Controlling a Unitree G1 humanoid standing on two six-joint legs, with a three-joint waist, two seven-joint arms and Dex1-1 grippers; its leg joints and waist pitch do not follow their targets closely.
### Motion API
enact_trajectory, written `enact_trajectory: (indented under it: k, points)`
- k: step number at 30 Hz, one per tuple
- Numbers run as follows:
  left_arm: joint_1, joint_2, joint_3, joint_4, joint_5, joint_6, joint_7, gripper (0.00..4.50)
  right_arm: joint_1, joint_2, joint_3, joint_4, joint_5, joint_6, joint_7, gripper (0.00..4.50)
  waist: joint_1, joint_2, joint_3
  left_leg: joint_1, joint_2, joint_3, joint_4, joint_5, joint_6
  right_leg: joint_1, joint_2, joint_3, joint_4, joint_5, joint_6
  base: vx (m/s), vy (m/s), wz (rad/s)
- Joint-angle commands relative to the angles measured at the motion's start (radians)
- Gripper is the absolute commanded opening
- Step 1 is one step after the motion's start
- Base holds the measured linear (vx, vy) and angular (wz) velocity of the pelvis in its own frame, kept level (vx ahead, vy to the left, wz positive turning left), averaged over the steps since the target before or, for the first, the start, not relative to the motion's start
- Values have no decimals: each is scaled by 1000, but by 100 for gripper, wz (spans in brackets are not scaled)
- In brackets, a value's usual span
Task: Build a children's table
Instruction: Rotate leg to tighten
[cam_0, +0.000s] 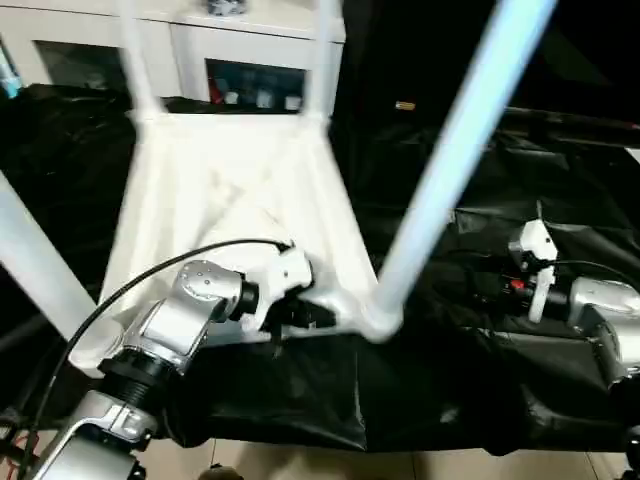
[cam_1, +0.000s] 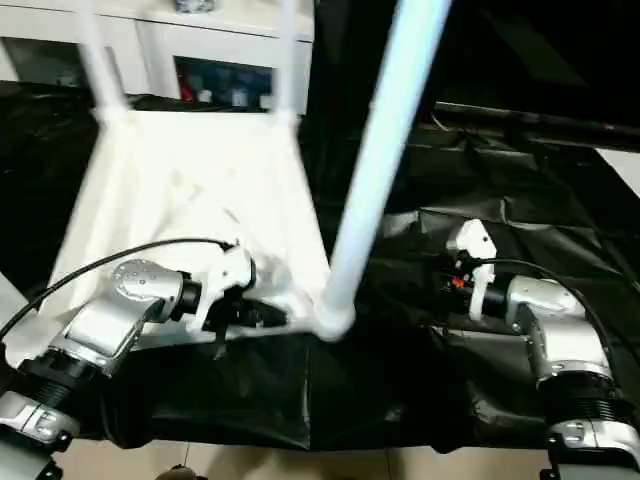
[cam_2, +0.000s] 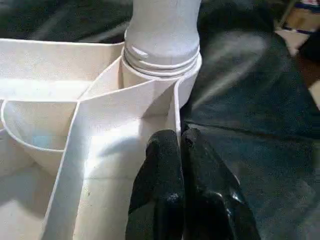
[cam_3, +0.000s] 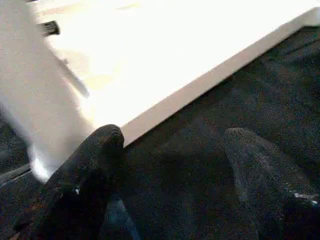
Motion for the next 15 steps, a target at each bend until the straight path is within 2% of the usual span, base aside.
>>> enact_trajectory:
  k: [1,5,9,11,12,13,14,15]
  points:
    - [-17,-12,-40,-5,-7,-51,-48,0,-4,-1,-6,17,-18,-21,-44,356,-10,-8,-62,13,-15,25,-64,-210,56,44,-12,7,-67,-224,-202,0,0,0]
    - [-16,6,-39,3,-14,-59,-82,0,7,11,-18,6,-21,-24,-90,356,-12,-9,-62,9,-18,24,-66,-205,46,48,-11,7,-66,-220,-191,0,0,0]
    - [13,33,-23,-36,-31,-62,-92,0,14,45,-44,10,-22,-43,-176,356,-14,-12,-63,10,-17,24,-66,-209,40,46,-12,7,-65,-231,-187,0,0,0]
    - [20,34,-16,-42,-34,-77,-80,0,13,55,-51,11,-22,-43,-204,356,-14,-8,-63,12,-16,24,-66,-205,38,46,-11,7,-64,-218,-191,0,0,0]
    - [35,38,2,-64,-58,-52,-79,28,11,75,-73,12,-15,-15,-270,363,-15,-20,-63,10,-17,25,-66,-197,38,47,-10,7,-63,-212,-191,0,0,0]
    - [39,40,9,-71,-66,-42,-78,28,10,82,-80,12,-13,-4,-293,363,-14,-12,-63,11,-17,24,-67,-184,34,47,-12,8,-59,-201,-193,0,0,0]
    - [52,41,34,-88,-73,-39,-47,28,13,98,-98,6,-17,11,-366,363,-15,-15,-63,11,-16,24,-67,-184,35,46,-10,7,-60,-198,-194,0,0,0]
    - [62,42,53,-100,-75,-41,-22,58,17,109,-110,1,-22,20,-416,365,-14,-13,-63,12,-18,25,-67,-170,29,47,-9,7,-56,-179,-198,0,0,0]
